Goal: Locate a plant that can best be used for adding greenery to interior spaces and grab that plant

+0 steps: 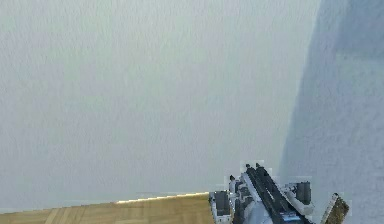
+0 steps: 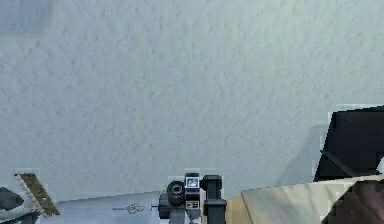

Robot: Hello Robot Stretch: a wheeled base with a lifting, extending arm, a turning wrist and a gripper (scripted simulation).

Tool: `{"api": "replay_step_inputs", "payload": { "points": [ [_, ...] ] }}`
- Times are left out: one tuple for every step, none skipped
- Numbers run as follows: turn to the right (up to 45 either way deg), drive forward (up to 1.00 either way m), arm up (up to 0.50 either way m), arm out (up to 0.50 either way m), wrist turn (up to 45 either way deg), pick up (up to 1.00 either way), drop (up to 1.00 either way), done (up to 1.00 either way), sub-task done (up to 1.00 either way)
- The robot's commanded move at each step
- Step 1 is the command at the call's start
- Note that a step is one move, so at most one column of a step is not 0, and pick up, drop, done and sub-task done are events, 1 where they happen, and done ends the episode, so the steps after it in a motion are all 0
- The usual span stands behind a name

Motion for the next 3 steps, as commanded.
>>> {"api": "replay_step_inputs", "payload": {
  "points": [
    [0.0, 0.00, 0.00, 0.00, 45.0, 0.00, 0.00, 0.00, 0.00],
    [0.0, 0.00, 0.00, 0.00, 45.0, 0.00, 0.00, 0.00, 0.00],
    [0.0, 0.00, 0.00, 0.00, 45.0, 0.00, 0.00, 0.00, 0.00]
  ]
}}
